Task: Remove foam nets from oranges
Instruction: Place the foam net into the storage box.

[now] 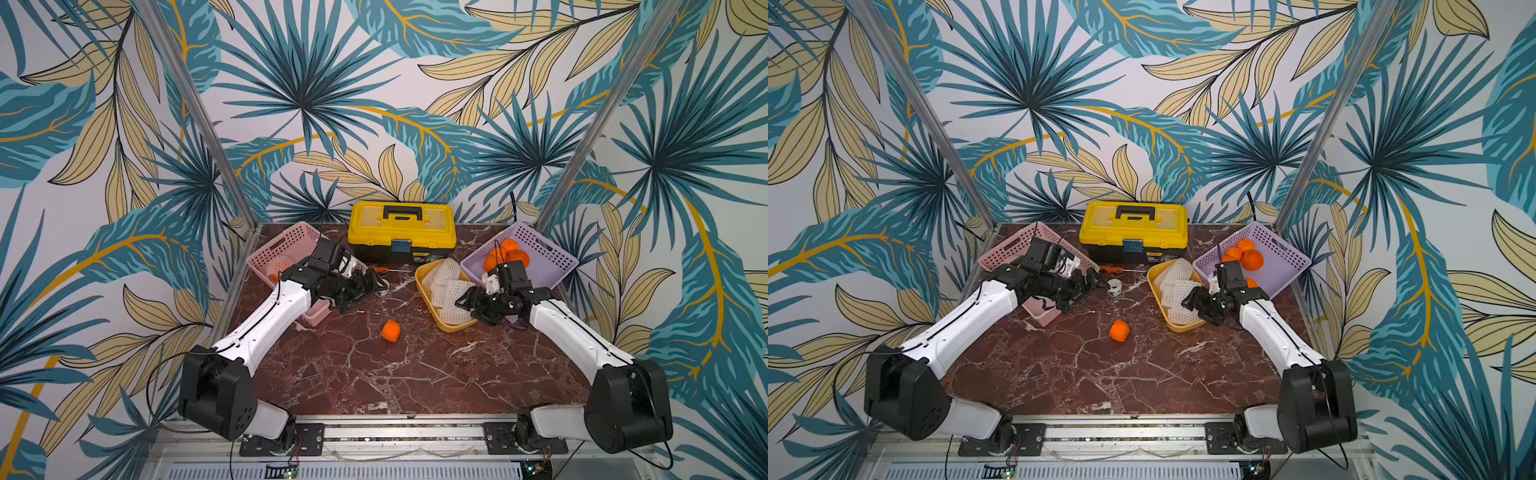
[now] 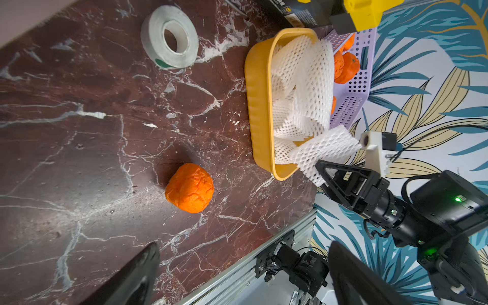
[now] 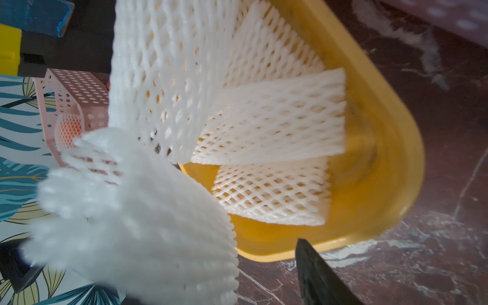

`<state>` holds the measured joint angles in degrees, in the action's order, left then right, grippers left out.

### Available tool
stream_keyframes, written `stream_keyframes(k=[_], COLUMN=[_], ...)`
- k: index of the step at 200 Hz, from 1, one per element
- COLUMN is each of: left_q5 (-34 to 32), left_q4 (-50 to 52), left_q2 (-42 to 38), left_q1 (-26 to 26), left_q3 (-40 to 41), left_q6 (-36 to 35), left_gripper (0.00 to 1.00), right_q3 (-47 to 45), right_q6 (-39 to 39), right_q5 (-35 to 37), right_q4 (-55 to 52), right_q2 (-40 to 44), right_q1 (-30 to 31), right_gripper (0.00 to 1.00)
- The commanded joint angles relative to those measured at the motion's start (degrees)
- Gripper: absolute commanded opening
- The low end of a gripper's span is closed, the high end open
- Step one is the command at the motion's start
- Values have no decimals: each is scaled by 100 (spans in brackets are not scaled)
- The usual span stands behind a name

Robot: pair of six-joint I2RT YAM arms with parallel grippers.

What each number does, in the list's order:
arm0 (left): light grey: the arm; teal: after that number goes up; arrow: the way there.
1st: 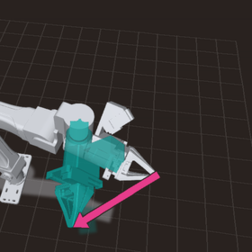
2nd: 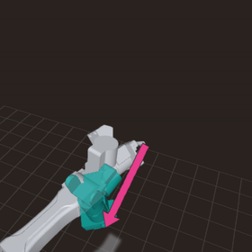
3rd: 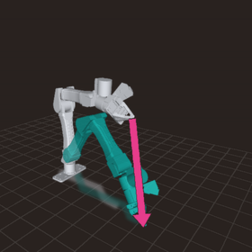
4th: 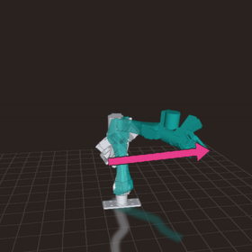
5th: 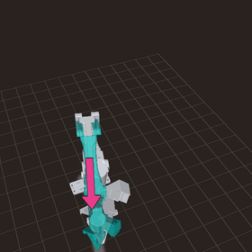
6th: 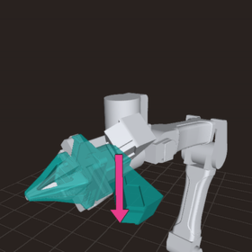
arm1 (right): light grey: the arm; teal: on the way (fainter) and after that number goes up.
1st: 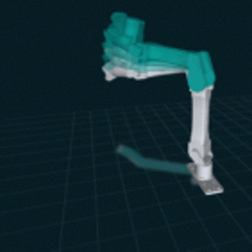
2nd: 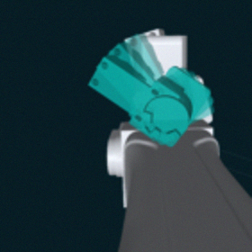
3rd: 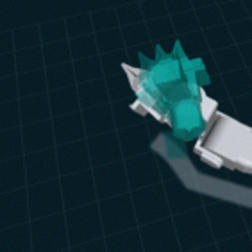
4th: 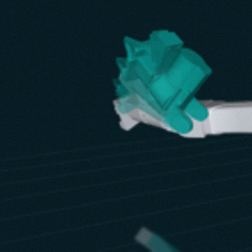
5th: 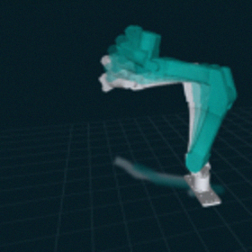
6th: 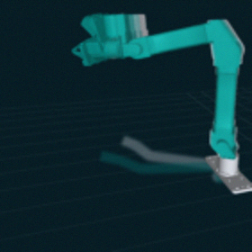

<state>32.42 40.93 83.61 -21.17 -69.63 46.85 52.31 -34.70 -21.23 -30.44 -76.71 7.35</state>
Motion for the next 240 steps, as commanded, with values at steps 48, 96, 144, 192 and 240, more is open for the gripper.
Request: stream_keyframes(k=[48, 96, 144, 192, 240], left_q5=[-84, -124, -248, -1641, -4198], left_q4=[241, 249, 287, 311, 328], left_q2=[322, 356, 233, -458, -1634], left_q1=[-194, -317, -310, -308, -84], left_q3=[-10, -55, -213, -424, 165], left_q6=[-196, -150, -255, -591, -230], left_gripper=[99, 100, 100, 100, 100], right_q3=[-702, -771, -1003, -785, -152], right_q6=[-47, 47, -73, 560, 1776], right_q5=[-97, 15, -347, 762, 2609], right_q4=[-116, -205, 662, 1333, 1274], right_q2=[464, 842, 1910, 2490, 1005], right_q1=[-225, -278, -245, 1271, 3425], right_gripper=[75, 77, 76, 77, 81])
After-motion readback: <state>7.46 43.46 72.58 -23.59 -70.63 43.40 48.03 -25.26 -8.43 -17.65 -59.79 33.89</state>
